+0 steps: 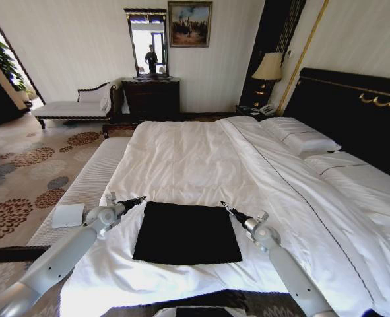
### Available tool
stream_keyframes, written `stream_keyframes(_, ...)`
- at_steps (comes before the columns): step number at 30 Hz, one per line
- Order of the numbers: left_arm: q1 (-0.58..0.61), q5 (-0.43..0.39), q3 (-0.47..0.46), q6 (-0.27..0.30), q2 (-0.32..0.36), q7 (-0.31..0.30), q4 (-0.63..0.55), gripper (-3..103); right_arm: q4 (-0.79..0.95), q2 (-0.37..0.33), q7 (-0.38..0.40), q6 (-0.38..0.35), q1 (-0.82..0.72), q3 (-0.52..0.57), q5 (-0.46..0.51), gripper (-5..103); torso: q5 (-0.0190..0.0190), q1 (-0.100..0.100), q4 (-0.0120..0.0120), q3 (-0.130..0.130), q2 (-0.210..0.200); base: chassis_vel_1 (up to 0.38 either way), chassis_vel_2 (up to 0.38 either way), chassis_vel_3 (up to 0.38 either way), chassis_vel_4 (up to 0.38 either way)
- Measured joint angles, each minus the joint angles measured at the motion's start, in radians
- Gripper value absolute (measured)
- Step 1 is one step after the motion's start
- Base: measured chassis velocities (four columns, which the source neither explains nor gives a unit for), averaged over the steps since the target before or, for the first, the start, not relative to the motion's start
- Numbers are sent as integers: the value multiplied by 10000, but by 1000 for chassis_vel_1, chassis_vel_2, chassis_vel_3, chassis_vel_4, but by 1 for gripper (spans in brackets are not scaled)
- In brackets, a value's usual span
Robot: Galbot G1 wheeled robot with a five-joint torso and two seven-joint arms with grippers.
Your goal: Fold the clothes on the bed.
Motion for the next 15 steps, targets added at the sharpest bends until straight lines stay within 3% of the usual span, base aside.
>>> stream_keyframes(2, 22, 2, 38, 20, 0, 3, -14, 0, -34, -138, -168, -50, -84, -14, -49, 102, -1, -1, -1, -1, 1, 0, 0, 0, 0)
stream_keyframes(4, 24, 2, 70, 39, 0, 4, -25, 0, -79, -200, -234, -63, -87, -48, -98, 98, -2, 0, -2, -1, 0, 0, 0, 0, 0)
stream_keyframes(10, 97, 12, 232, 158, -150, -131, -177, 0, -465, -471, -588, -117, 96, -369, -389, 71, -1, 0, -3, 0, 0, 0, 0, 0, 0)
stream_keyframes(14, 209, 11, 232, 236, -222, -282, -280, -3, -530, -540, -605, -140, 225, -494, -391, 60, 1, -1, -1, 0, 0, 0, 0, 0, 0)
stream_keyframes(15, 233, 11, 232, 254, -224, -322, -282, 1, -531, -546, -604, -147, 249, -519, -391, 54, 1, 0, 1, 0, 0, 0, 0, 0, 0)
